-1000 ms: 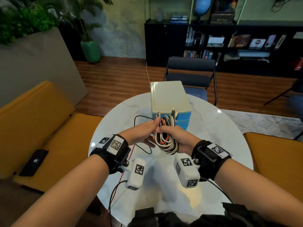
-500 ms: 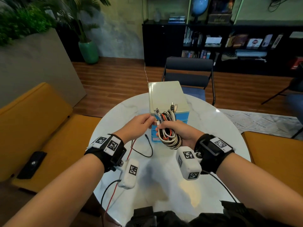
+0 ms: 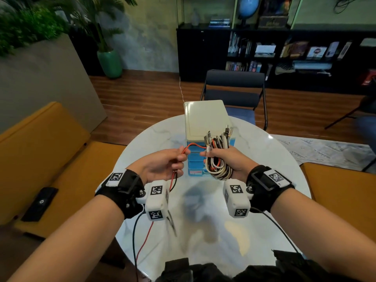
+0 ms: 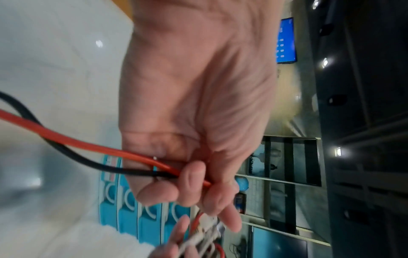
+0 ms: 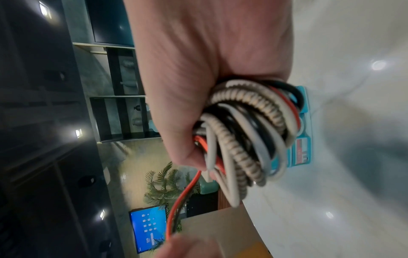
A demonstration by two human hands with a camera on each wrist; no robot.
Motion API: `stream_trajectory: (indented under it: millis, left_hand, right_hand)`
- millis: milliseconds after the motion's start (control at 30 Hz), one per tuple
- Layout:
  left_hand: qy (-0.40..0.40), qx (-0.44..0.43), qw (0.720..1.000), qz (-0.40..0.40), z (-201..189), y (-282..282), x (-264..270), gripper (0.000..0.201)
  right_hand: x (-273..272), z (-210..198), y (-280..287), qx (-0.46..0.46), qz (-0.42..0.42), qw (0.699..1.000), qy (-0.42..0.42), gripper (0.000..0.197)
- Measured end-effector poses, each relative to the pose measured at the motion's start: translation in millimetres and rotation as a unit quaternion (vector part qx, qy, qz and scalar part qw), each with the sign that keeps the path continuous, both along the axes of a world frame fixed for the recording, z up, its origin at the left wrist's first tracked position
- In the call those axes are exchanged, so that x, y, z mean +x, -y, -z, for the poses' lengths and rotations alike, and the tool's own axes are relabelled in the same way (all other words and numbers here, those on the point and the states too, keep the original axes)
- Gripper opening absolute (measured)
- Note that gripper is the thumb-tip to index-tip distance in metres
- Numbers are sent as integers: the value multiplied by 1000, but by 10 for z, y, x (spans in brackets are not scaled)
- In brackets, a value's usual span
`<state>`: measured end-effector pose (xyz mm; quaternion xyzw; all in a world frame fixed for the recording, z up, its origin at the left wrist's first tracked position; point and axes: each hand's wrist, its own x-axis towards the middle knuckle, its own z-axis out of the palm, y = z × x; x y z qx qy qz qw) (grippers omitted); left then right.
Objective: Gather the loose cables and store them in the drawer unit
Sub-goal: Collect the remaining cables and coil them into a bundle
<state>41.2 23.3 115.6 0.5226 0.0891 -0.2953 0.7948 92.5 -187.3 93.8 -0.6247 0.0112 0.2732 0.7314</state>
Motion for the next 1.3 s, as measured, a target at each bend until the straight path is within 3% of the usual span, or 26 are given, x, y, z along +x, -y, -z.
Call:
stream_trajectory:
  millis: [100, 167, 333, 567, 700, 767, 867, 933, 1033, 1133, 1200, 1300]
  left_hand:
    - [47, 37, 998, 20, -45, 178, -28, 18]
    - [62, 55, 996, 35, -71, 285, -33, 18]
    - [58, 95, 993, 36, -119, 322, 15, 19]
    - [34, 176, 981, 77, -134, 295, 51, 17]
    - [40, 226, 967, 108, -124, 272, 64, 10]
    - [52, 256, 955, 141, -139, 267, 58, 10]
    - [63, 291, 939, 174, -164, 323, 35, 23]
    - [56, 257, 949, 173, -149, 359, 7, 33]
    - [17, 115, 981, 154, -36, 314, -61, 38]
    - [-37, -17, 983, 179, 164, 206, -175, 38]
    - [-49, -39, 972, 227, 285, 146, -259, 39]
    - [-40, 21, 958, 285, 367, 131, -298, 39]
  right_hand:
    - [-48, -22, -84, -2, -4, 1000, 15, 12]
    - [-73, -13, -124, 22, -29, 999, 18, 9]
    - [-150, -50, -153, 105, -63, 992, -35, 32]
    - [-153, -1, -184, 78, -94, 992, -33, 67]
    - [-148, 83, -239, 81, -83, 993, -14, 56]
    - [-130, 134, -264, 26, -40, 999, 1, 55]
    - [-116, 141, -284, -50, 19, 996, 77, 31]
    - [-60, 128, -278, -78, 90, 986, 115, 30]
    - [30, 44, -234, -56, 176, 974, 128, 26]
    - [106, -93, -136, -9, 250, 958, 138, 18]
    - [147, -169, -80, 29, 282, 951, 127, 19]
    - [123, -251, -65, 82, 261, 958, 84, 7]
